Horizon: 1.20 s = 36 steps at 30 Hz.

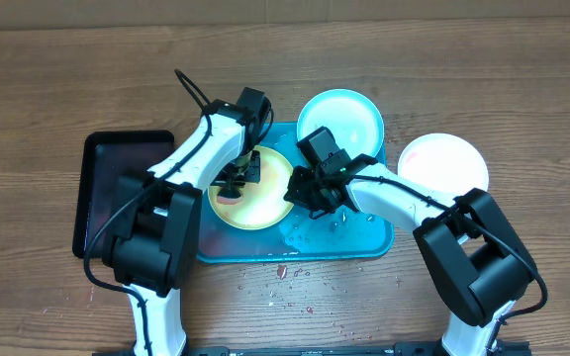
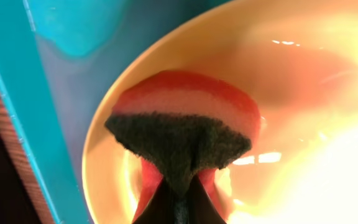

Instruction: Clean dirty plates on tray and stack at the side

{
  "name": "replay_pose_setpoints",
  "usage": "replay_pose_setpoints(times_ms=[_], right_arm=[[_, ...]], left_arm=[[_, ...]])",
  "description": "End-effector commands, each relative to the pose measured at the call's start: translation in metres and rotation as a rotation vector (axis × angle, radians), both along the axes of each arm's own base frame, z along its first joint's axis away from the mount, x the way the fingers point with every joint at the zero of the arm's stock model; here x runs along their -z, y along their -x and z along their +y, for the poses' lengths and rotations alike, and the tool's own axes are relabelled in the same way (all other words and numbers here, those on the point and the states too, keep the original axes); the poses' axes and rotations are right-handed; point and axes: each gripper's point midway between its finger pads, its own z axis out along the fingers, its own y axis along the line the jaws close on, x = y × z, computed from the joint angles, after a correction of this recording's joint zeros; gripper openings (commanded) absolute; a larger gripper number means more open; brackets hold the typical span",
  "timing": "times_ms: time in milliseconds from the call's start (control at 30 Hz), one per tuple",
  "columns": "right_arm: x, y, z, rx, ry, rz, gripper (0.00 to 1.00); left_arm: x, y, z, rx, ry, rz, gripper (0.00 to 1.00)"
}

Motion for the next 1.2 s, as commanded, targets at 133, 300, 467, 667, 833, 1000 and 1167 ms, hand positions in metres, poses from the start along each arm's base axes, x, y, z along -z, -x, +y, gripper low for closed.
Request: replay_pose_setpoints(times_ms=[133,300,467,667,833,1000,1167], right_arm=[[0.003,-0.001,0.0,-0.001,0.01,-0.002,0.04],[0.003,-0.001,0.0,-0.004,0.01,-0.003,0.04],[0.003,-0.001,0.0,-0.004,0.01,-0.004,0.04],[0.003,-0.001,0.0,-0.004,0.01,-0.003,0.04],[0.003,-0.001,0.0,-0.004,0.01,-0.003,0.04],[0.002,0.001,0.002,-0.024,0.002,0.001,0.04],[0.002,0.002,0.002,-0.033,-0.002,0.001,0.04]], left_arm=[[0.04,0.038,-0.005,0.046,0.055,0.152,0.04],[0.054,0.056,-0.003,0.034,0.067,0.198,0.04],[0.06,0.072,-0.009,0.023,0.113,0.251,0.04],[0.066,0.077,-0.011,0.02,0.135,0.257,0.04],[0.068,0.076,-0.015,0.019,0.158,0.248,0.05],[0.058,0.066,-0.031,0.008,0.245,0.238,0.04],[0.007,0.029,-0.045,0.051,0.284,0.148,0.04]])
